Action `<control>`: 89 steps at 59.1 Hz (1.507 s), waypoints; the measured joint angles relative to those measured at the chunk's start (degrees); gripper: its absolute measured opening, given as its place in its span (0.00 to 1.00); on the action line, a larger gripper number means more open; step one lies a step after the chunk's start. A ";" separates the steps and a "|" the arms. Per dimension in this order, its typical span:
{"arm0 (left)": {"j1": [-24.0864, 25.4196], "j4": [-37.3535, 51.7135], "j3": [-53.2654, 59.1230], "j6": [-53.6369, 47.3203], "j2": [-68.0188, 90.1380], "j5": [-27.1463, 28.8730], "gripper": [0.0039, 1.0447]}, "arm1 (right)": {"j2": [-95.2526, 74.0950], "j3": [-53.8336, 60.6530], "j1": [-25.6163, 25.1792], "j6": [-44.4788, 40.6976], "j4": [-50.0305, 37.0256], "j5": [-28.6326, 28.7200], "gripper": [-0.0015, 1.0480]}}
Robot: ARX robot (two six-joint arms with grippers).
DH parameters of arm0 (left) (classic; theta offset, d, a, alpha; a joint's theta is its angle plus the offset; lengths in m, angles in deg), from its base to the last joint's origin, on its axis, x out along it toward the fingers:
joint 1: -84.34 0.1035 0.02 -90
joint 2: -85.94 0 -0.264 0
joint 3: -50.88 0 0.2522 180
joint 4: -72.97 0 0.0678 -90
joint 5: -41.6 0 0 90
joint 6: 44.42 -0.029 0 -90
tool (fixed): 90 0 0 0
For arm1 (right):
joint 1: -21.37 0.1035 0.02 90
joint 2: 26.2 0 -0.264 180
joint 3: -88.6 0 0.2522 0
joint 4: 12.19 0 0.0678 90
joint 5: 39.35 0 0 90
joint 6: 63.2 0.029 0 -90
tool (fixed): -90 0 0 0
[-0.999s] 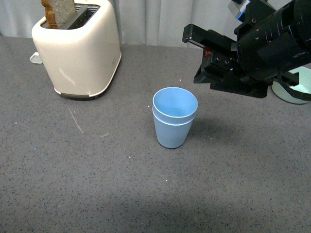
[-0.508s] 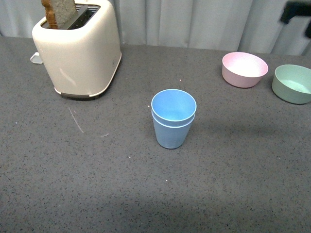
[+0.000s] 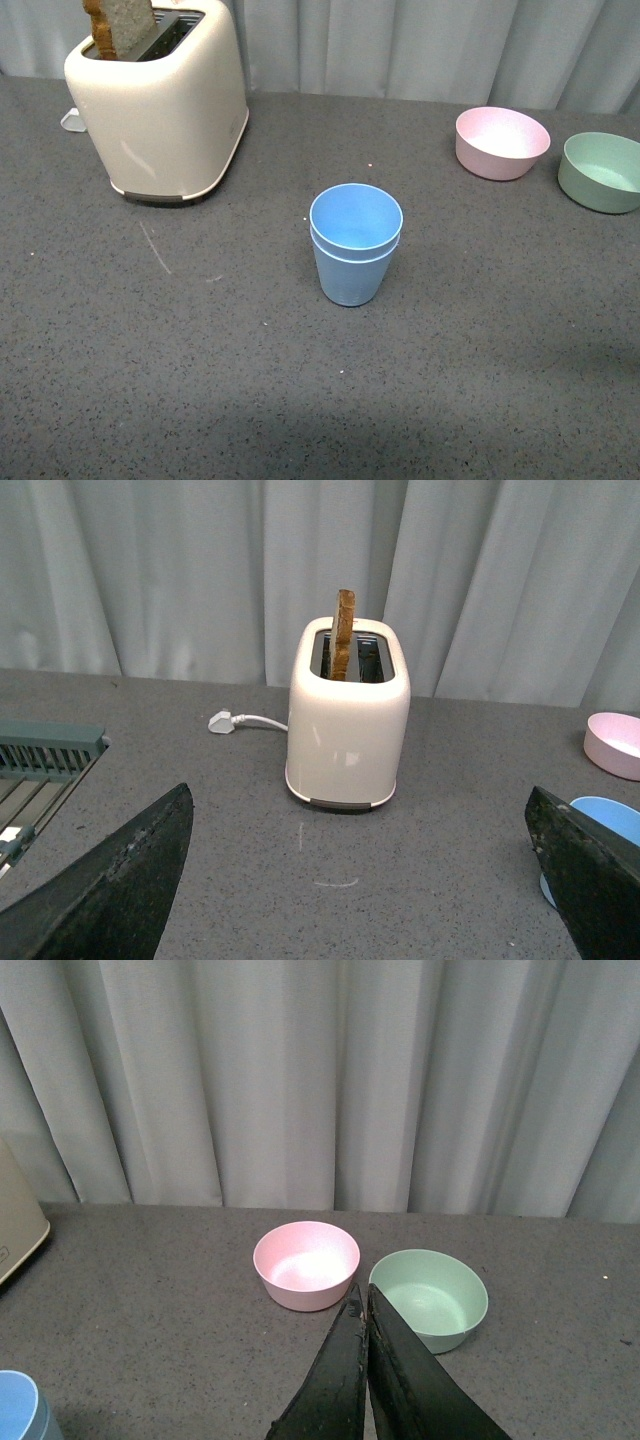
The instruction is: Stack blue cups with both arms
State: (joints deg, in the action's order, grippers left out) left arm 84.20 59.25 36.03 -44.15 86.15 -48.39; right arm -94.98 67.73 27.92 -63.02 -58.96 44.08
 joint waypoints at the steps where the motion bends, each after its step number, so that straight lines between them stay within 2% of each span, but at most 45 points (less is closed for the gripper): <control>1: 0.00 0.00 0.00 0.00 0.00 0.00 0.94 | 0.96 0.39 -0.22 0.00 0.55 0.26 0.01; 12: 0.00 0.00 0.00 0.00 0.00 0.02 0.94 | 9.14 3.08 -1.77 0.00 5.95 2.19 0.01; 16: 0.00 0.00 0.00 0.00 0.00 0.02 0.94 | 12.57 3.96 -4.70 -0.02 8.50 5.92 0.01; 22: 0.00 0.00 0.00 0.00 0.00 0.00 0.94 | 17.31 4.98 -6.36 0.00 12.15 6.03 0.01; 49: 0.00 0.00 0.00 0.00 0.00 0.02 0.94 | 38.71 6.95 -6.40 0.00 30.88 6.47 0.01; 70: 0.00 0.00 0.00 0.00 0.00 0.02 0.94 | 49.51 6.95 -6.40 0.00 41.11 6.47 0.01; 89: 0.00 0.00 0.00 0.00 0.00 0.02 0.94 | 55.45 6.95 -6.40 0.00 46.97 6.47 0.01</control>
State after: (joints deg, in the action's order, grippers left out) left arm 84.20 59.25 36.03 -44.15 86.15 -48.37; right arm -39.53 74.68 21.51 -63.02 -11.99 50.55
